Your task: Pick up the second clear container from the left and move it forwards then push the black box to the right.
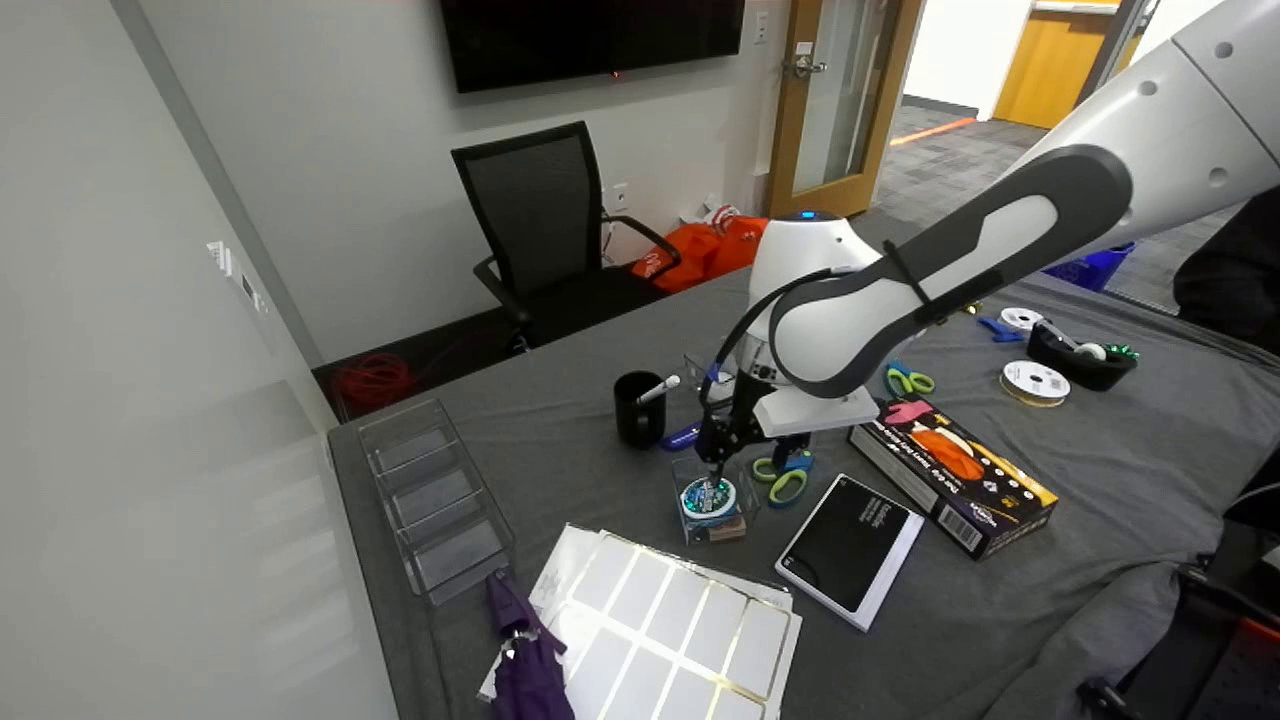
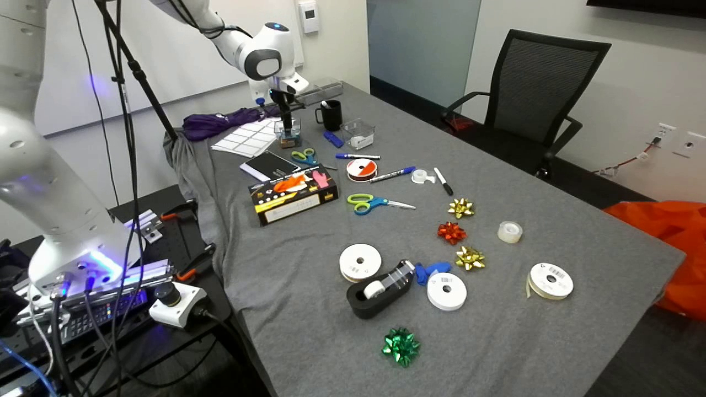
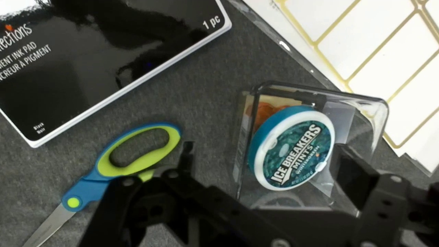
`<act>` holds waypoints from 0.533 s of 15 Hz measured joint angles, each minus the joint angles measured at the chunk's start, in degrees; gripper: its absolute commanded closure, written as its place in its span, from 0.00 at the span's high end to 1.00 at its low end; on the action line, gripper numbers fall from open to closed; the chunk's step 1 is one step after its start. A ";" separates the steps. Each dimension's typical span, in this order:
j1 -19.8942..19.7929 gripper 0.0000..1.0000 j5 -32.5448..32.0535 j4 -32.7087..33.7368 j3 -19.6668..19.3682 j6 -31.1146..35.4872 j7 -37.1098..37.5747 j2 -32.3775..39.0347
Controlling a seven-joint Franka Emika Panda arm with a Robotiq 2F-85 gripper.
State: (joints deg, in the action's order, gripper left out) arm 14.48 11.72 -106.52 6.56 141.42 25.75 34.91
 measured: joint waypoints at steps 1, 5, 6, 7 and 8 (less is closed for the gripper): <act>0.00 1.00 0.00 0.00 0.05 0.07 -0.05 0.17; 0.00 1.00 -0.02 0.00 0.08 0.60 -0.23 0.28; 0.01 1.00 -0.02 0.00 0.08 0.80 -0.23 0.28; 0.01 1.00 -0.08 0.00 0.07 1.12 -0.23 0.28; 0.06 1.00 -0.17 -0.01 0.01 1.55 -0.23 0.28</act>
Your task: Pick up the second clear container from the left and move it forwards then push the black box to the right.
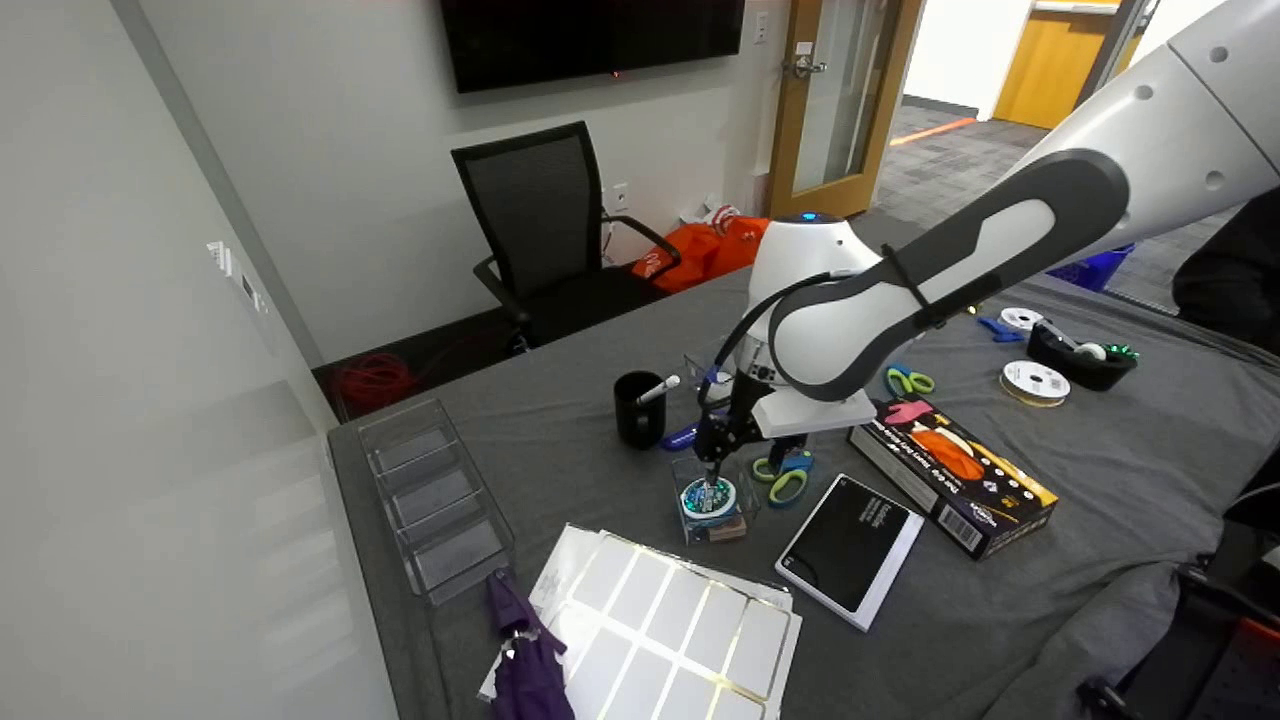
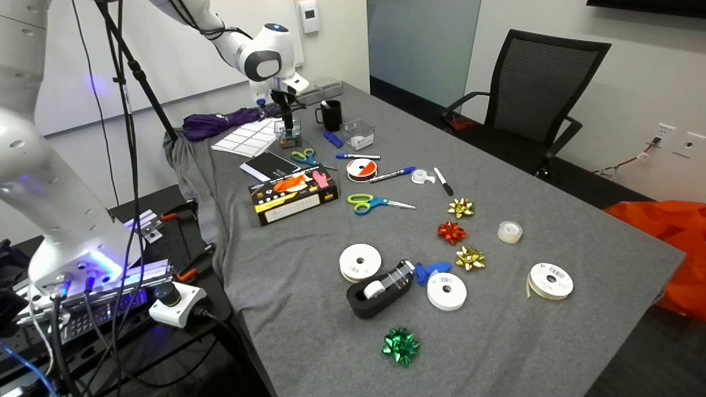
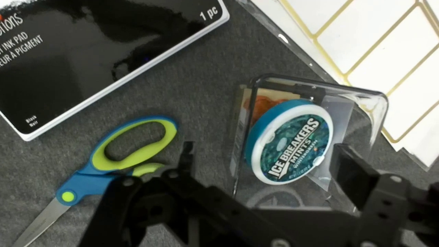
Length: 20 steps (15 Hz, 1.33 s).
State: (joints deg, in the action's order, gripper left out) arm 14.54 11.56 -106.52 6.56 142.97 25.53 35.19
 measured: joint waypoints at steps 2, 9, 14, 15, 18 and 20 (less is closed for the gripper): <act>0.27 1.00 -0.29 -0.04 -0.35 0.86 0.29 0.00; 0.65 1.00 -0.57 -0.04 -0.83 0.65 0.79 -0.45; 0.58 1.00 -0.35 -0.02 -0.97 1.72 0.78 0.18; 0.58 1.00 -0.35 -0.01 -1.11 2.07 0.78 0.43; 0.56 0.75 -0.35 0.01 -1.42 3.51 0.78 1.67; 0.56 0.63 -0.35 0.08 -1.51 3.98 0.78 2.48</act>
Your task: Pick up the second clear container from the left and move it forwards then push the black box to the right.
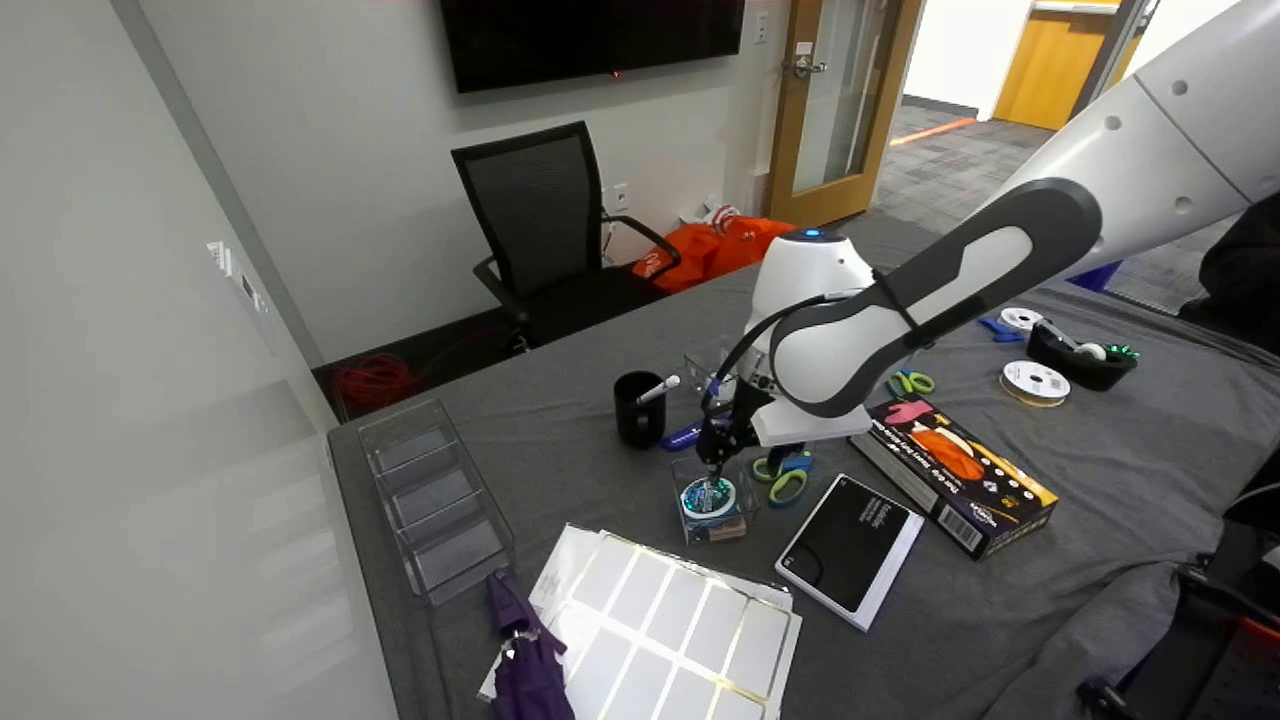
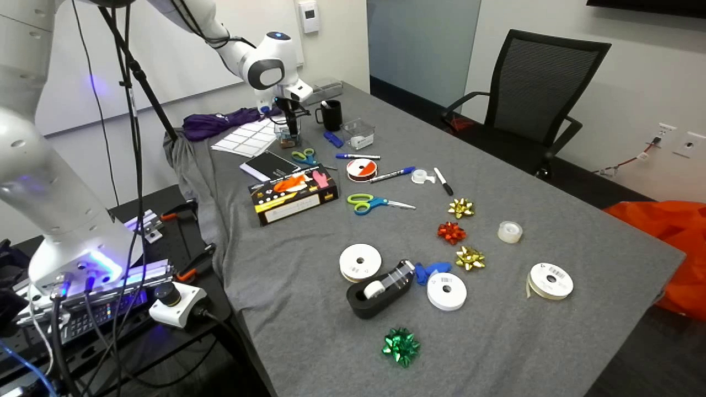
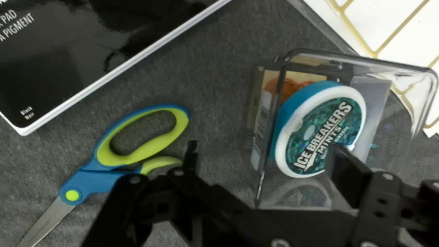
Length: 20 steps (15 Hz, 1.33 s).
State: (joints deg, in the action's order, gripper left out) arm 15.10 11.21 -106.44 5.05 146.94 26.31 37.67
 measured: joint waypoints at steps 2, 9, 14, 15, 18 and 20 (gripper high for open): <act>0.00 0.48 0.00 0.08 -0.10 0.21 0.00 0.65; -0.05 0.00 0.05 0.15 -0.24 1.74 0.00 0.86; -0.22 0.01 0.21 0.27 -0.25 2.12 0.00 0.90; -0.25 0.01 0.31 0.27 -0.25 2.11 0.00 0.90; -0.61 0.01 0.90 0.27 0.04 2.03 -0.57 0.86; -1.47 0.01 2.04 0.24 0.88 1.65 -2.26 0.54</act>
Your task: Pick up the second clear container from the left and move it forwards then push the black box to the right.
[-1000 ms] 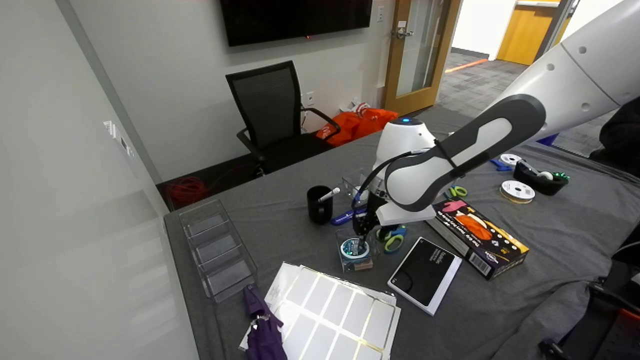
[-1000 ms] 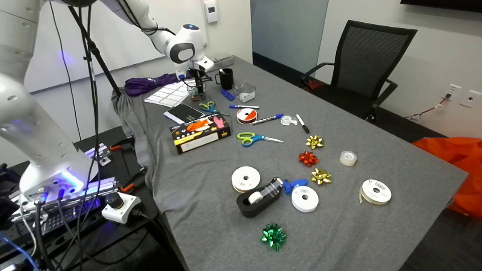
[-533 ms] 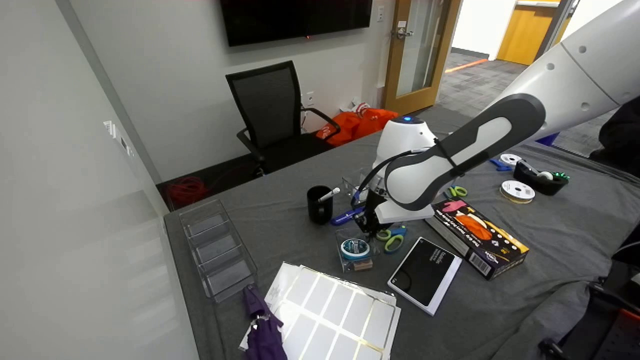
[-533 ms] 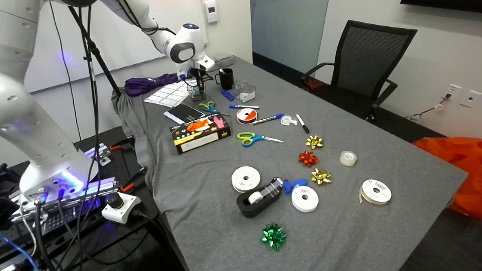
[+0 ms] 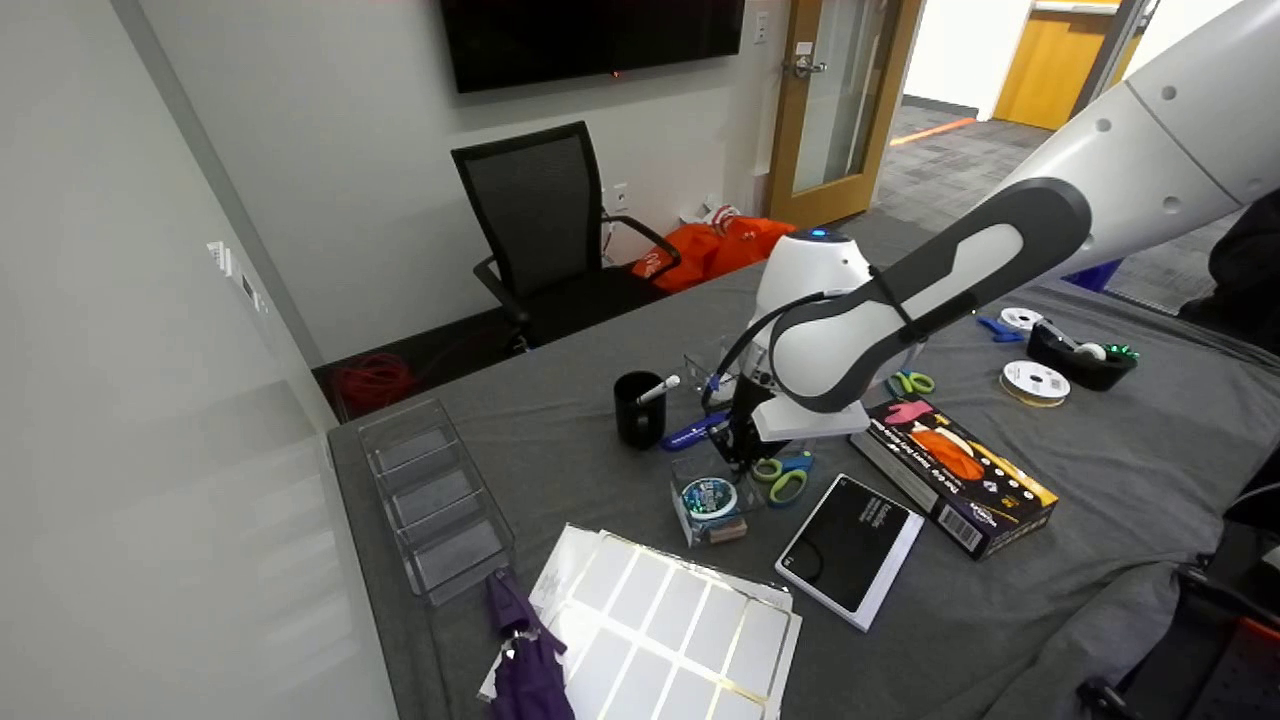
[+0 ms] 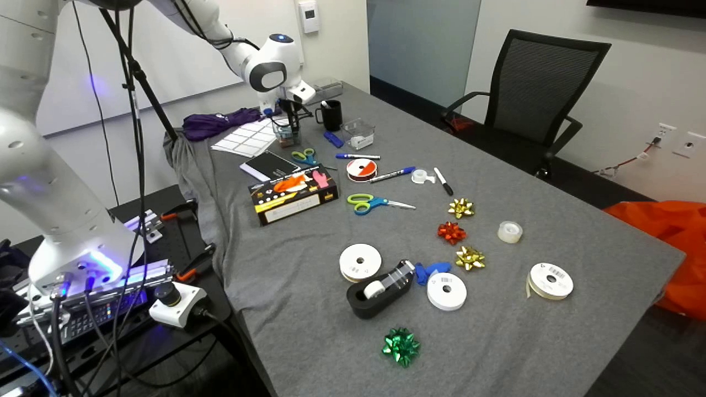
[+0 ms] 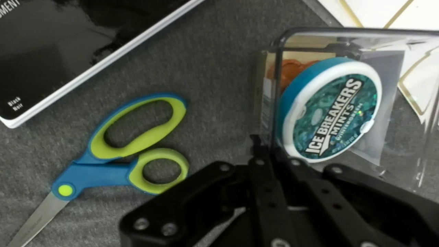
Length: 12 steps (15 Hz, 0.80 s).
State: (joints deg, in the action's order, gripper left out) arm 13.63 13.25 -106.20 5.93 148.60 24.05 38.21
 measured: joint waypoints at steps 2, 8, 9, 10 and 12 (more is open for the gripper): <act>-1.39 0.01 1.55 -0.23 1.31 -0.68 -2.64 -0.68; -4.28 0.01 -1.19 -1.51 1.17 -10.82 -10.28 -5.10; -4.55 0.01 -3.05 -1.65 0.47 -13.17 -11.79 -5.90; -4.84 0.01 -5.01 -1.84 -0.27 -15.48 -13.58 -6.71; -5.88 0.01 -8.13 -2.42 -1.17 -18.70 -18.51 -8.14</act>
State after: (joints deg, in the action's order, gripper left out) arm 7.75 5.12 -108.62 4.76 129.90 5.53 30.07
